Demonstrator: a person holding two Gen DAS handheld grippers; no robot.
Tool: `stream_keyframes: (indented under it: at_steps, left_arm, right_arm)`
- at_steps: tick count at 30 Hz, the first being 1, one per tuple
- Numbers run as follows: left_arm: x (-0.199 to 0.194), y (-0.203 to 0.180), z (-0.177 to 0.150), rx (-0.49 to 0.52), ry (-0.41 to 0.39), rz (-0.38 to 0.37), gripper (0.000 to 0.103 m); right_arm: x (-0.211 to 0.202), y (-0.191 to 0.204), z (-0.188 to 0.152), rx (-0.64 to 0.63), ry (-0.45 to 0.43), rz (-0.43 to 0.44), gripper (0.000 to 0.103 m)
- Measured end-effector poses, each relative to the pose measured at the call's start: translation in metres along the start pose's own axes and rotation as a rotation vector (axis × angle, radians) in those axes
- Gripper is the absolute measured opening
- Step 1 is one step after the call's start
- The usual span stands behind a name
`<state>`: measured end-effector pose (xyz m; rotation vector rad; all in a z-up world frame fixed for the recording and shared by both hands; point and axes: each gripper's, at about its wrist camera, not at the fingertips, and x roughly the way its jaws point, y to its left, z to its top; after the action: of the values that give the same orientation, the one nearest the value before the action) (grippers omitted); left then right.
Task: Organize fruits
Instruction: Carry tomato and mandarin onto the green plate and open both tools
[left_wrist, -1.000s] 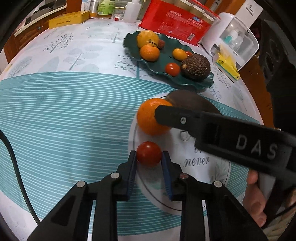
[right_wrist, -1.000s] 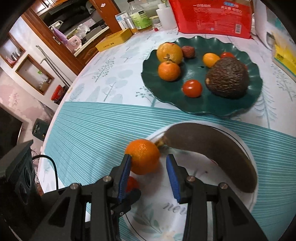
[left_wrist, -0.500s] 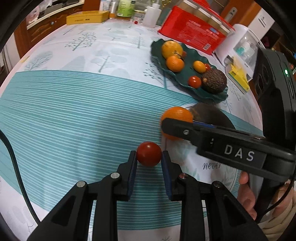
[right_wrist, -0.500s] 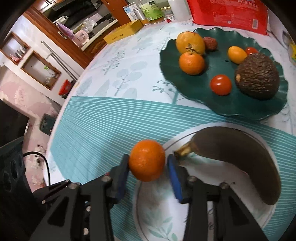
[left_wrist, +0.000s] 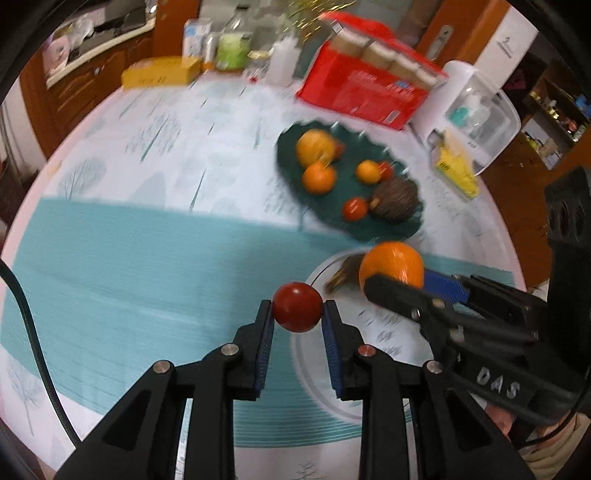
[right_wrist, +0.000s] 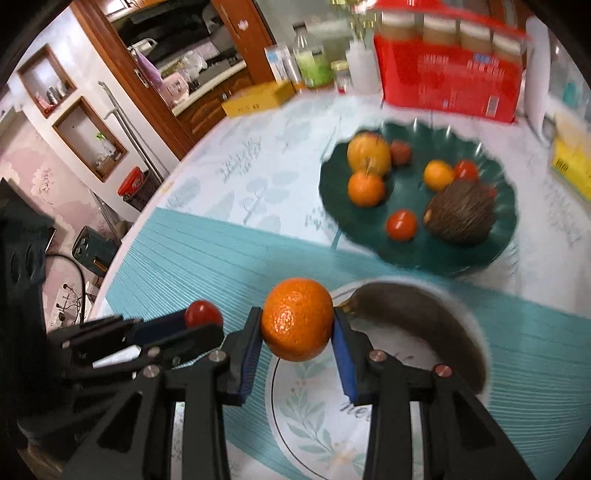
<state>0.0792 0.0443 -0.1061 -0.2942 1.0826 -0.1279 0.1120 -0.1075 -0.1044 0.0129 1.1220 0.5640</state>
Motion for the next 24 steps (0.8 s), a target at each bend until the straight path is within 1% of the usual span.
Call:
stream_keyframes:
  at_steps: [3,6,11,14,17,19,21,24]
  left_arm:
    - [-0.021,-0.018,0.025,0.042,-0.04,-0.021,0.025]
    - [-0.043,-0.036,0.054,0.083,-0.087,-0.039,0.025]
    - [-0.071,-0.069,0.107,0.164,-0.161,-0.034,0.025]
    - [-0.072,-0.083,0.133,0.189,-0.177,-0.035,0.025]
    - [-0.057,-0.091,0.158,0.196,-0.173,-0.014,0.025]
    - [-0.041,-0.093,0.171,0.193,-0.158,-0.009,0.025]
    - [-0.018,-0.094,0.18,0.194,-0.135,0.005,0.025]
    - [0.023,-0.091,0.188,0.183,-0.078,0.012,0.025]
  right_arm:
    - [-0.031,-0.002,0.012,-0.018,-0.039,-0.013,0.037]
    - [-0.067,-0.006,0.032,-0.03,-0.097,-0.025,0.037]
    - [-0.123,-0.018,0.083,-0.047,-0.209,-0.077,0.037]
    - [-0.143,-0.029,0.117,-0.054,-0.263,-0.124,0.037]
    - [-0.142,-0.043,0.146,-0.042,-0.286,-0.171,0.037]
    - [-0.13,-0.056,0.163,-0.025,-0.286,-0.195,0.037]
    - [-0.112,-0.071,0.174,-0.008,-0.273,-0.21,0.037]
    - [-0.074,-0.092,0.182,0.033,-0.223,-0.21,0.037]
